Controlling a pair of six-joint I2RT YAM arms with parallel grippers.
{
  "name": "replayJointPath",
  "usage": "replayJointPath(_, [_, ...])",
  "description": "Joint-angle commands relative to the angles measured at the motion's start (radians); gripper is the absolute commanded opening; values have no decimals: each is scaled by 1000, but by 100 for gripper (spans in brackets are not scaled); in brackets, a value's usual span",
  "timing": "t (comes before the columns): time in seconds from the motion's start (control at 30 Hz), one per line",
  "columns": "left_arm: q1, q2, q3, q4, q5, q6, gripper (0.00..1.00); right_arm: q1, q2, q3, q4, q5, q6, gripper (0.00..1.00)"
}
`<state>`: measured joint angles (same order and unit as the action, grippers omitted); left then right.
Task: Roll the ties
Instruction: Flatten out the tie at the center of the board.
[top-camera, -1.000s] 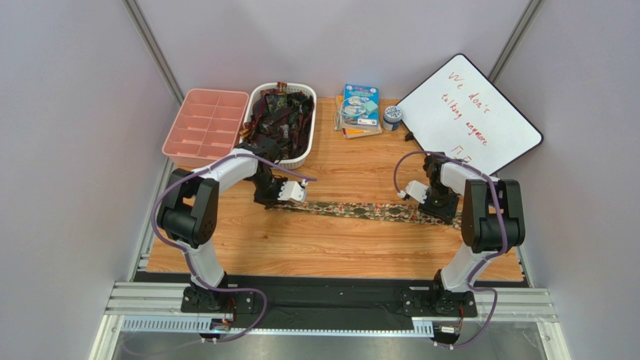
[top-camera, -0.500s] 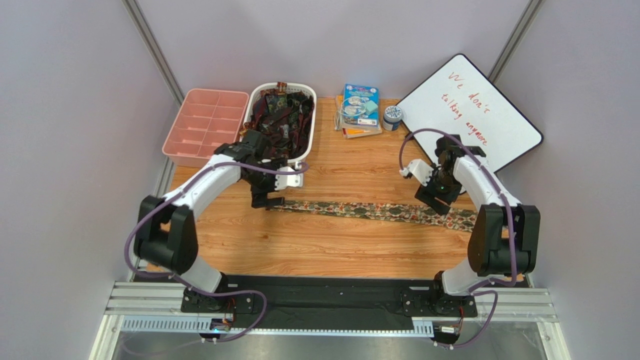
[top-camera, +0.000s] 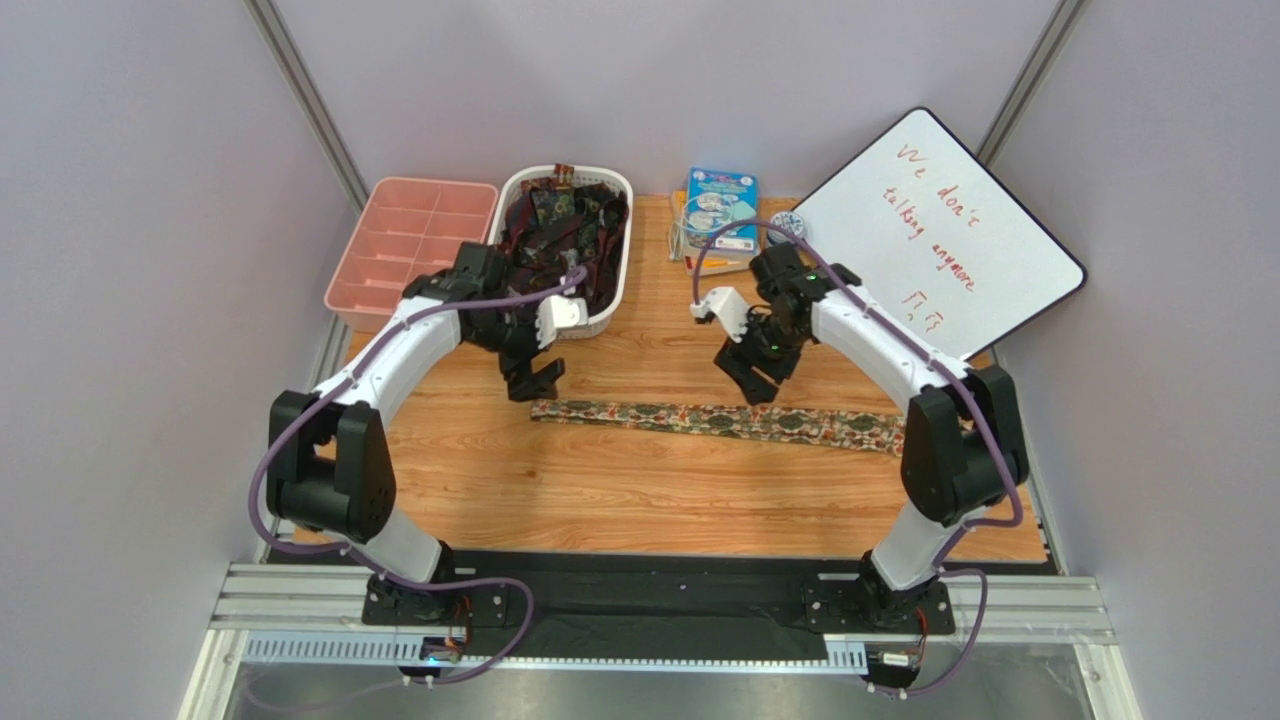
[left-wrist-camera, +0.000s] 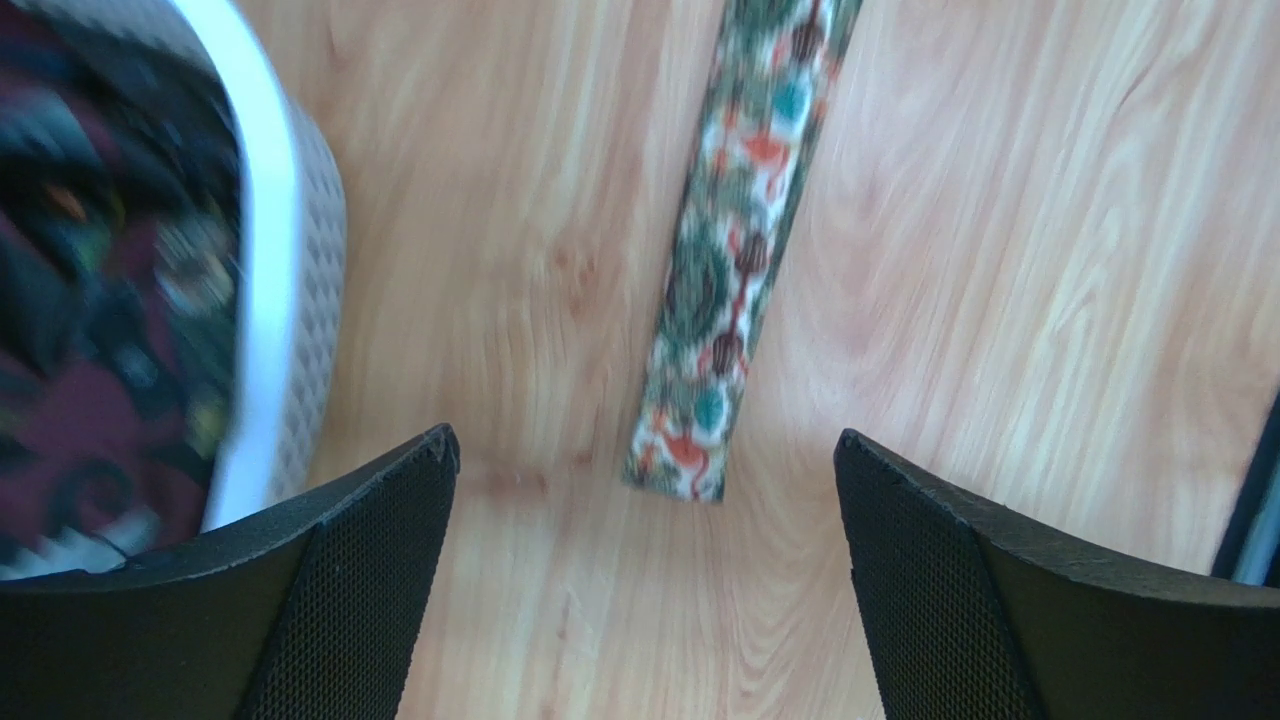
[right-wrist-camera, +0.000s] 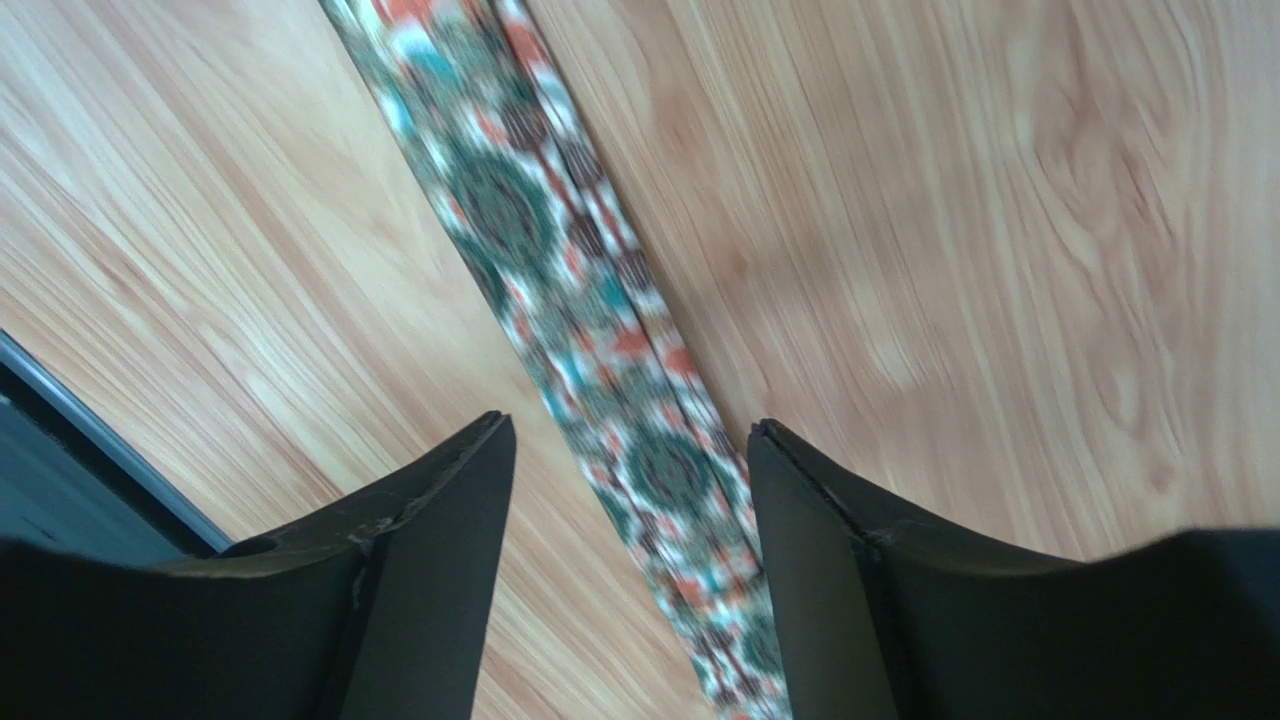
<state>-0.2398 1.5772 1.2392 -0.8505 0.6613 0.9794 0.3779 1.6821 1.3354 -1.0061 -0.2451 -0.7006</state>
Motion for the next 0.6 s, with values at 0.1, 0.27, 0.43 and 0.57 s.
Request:
replayJointPath(0.1, [51,-100,-237,123,-60,324,96,116,126,125,234,-241,422,53])
replayJointPath(0.27, [57,-20,-230,132,-37,410,93,133,198,128,435,-416,811,30])
replayJointPath(0.43, [63,21,-210,175,-40,438,93,177,237,81,685,-470,1085,15])
replayJointPath(0.57, [66,46,-202,153,-52,505,91,225,324,85,804,-482,1272,9])
